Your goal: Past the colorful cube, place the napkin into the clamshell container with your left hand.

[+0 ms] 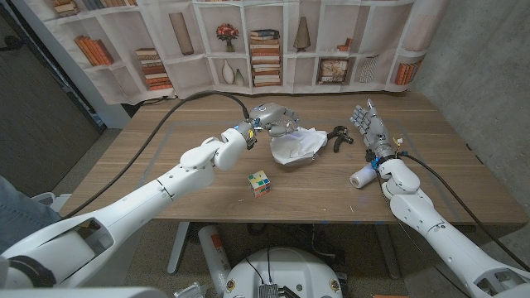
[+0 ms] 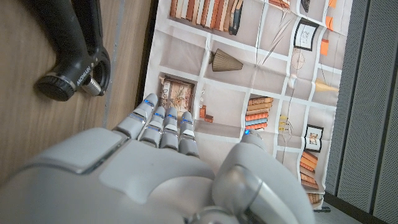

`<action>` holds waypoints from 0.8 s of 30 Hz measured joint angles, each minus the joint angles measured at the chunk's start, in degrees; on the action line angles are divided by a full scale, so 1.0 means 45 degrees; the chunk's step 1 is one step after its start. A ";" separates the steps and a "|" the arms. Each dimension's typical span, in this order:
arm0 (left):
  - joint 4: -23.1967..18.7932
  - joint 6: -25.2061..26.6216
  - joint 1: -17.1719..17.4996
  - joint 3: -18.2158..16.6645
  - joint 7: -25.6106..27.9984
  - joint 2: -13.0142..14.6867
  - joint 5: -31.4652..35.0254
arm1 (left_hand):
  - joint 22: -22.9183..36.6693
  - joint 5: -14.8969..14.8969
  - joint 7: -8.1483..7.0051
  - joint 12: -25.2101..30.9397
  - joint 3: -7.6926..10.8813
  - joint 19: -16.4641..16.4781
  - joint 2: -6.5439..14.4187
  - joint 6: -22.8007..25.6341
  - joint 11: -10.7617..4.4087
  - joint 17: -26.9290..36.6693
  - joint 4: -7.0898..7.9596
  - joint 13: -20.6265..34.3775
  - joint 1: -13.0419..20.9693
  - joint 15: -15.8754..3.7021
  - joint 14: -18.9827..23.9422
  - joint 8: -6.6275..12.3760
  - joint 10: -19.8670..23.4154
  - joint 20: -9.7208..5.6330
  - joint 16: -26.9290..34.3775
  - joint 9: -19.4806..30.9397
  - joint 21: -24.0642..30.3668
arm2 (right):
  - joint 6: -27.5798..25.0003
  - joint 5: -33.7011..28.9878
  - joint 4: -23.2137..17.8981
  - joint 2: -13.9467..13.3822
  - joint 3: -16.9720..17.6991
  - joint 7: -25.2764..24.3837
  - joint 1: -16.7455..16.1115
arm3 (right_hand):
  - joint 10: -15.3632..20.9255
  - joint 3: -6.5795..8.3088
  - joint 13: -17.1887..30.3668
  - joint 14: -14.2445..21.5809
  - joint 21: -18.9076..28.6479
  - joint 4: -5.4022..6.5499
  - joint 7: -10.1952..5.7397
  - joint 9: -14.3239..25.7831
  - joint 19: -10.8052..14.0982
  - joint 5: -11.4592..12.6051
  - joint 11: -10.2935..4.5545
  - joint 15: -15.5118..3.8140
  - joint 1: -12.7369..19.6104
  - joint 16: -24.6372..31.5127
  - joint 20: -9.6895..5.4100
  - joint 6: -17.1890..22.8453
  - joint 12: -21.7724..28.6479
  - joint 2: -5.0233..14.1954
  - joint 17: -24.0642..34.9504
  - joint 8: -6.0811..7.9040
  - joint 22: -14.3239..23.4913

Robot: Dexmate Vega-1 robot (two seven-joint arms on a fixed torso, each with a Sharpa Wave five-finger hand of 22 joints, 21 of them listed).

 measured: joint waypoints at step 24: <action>0.0087 -0.0112 0.0229 -0.0416 0.0469 -0.0086 -0.0978 | 0.0063 0.0087 0.0227 0.0000 -0.0614 -0.1295 0.0628 -0.1638 0.0590 -0.0478 0.1348 -0.0355 -0.2203 0.0102 -0.2115 -0.0889 -0.1603 0.0660 -0.0248 0.0131 -0.0799 | -0.0063 0.0039 0.0154 0.0022 0.0002 0.0055 0.0068 | 0.0000 0.0000 0.0000 0.0000 0.0000 0.0000 0.0000 0.0000 0.0000 -0.0052 0.0000 0.0000 0.0000 0.0000 0.0000 0.0000 0.0000 0.0000 0.0000 0.0000 0.0000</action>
